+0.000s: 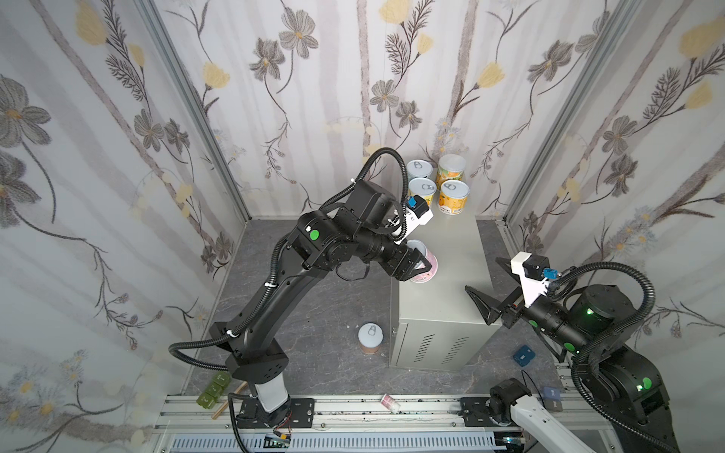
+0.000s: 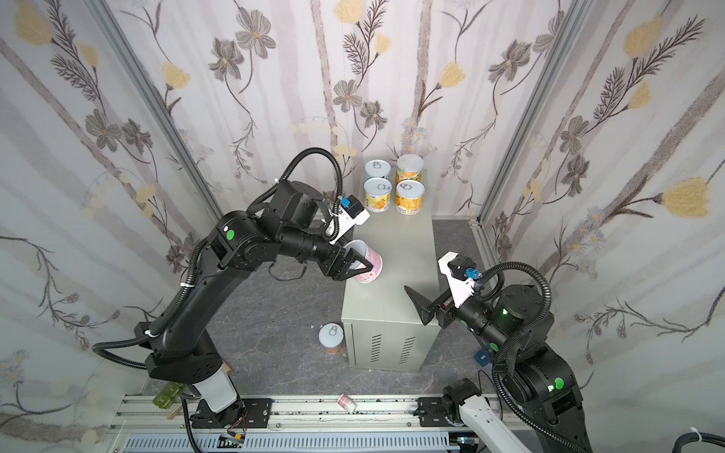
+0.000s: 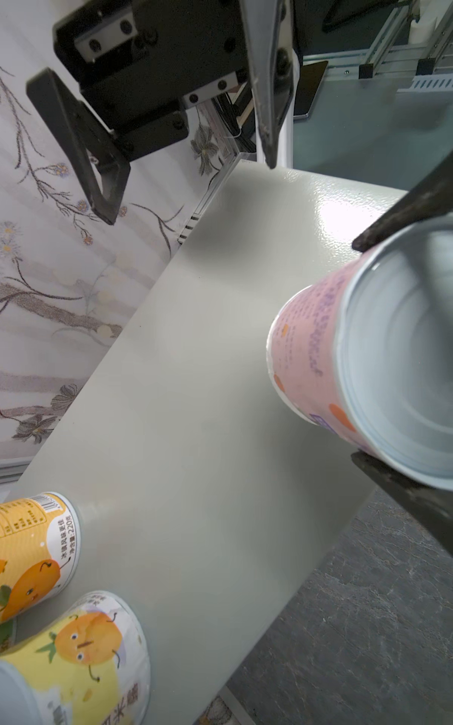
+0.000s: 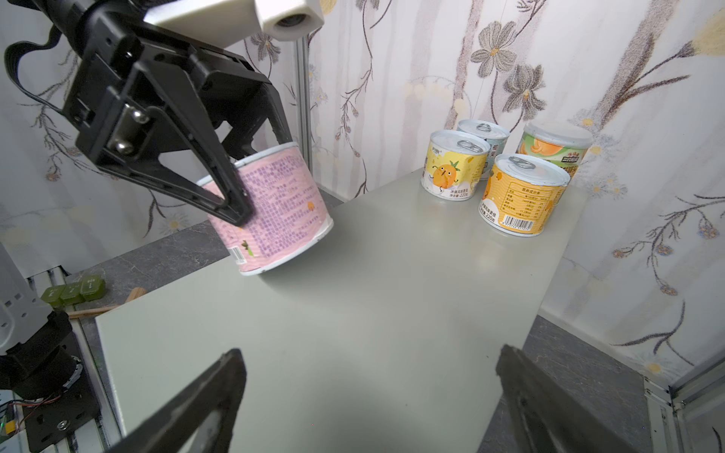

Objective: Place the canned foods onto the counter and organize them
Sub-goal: 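Lift the pink-labelled can with the left gripper up onto the cabinet top, then lower the pink-labelled can onto the cabinet top and open the left gripper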

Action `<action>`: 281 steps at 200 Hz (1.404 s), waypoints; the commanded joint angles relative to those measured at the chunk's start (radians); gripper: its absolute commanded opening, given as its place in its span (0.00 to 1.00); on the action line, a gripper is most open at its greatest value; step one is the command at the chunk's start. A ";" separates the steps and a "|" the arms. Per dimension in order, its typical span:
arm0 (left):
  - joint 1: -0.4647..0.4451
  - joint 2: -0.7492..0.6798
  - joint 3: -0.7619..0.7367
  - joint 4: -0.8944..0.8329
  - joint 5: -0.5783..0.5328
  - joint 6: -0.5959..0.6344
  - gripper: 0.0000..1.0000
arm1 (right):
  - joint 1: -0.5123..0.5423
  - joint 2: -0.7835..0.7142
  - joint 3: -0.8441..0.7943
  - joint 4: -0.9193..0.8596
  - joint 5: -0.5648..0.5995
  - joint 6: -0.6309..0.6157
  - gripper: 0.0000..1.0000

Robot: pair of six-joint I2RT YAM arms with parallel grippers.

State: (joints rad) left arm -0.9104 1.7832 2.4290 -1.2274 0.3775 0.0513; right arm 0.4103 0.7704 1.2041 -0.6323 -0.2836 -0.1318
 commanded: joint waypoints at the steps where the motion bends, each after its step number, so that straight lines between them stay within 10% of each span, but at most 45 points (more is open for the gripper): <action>1: -0.023 0.060 0.092 -0.048 -0.025 0.044 0.53 | 0.001 -0.005 -0.005 -0.006 0.007 -0.003 1.00; 178: -0.042 0.214 0.229 -0.010 0.011 0.049 0.81 | 0.001 -0.015 -0.070 0.068 0.001 0.034 1.00; 216: -0.041 0.189 0.216 0.020 -0.010 0.039 1.00 | 0.001 0.000 -0.088 0.109 -0.018 0.057 1.00; 281: 0.022 -0.153 -0.245 0.311 -0.064 -0.022 1.00 | 0.033 0.018 -0.104 0.186 -0.030 0.095 1.00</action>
State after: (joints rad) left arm -0.9150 1.7760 2.3726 -1.1168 0.3393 0.0669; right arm 0.4294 0.7750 1.1069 -0.5190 -0.3080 -0.0605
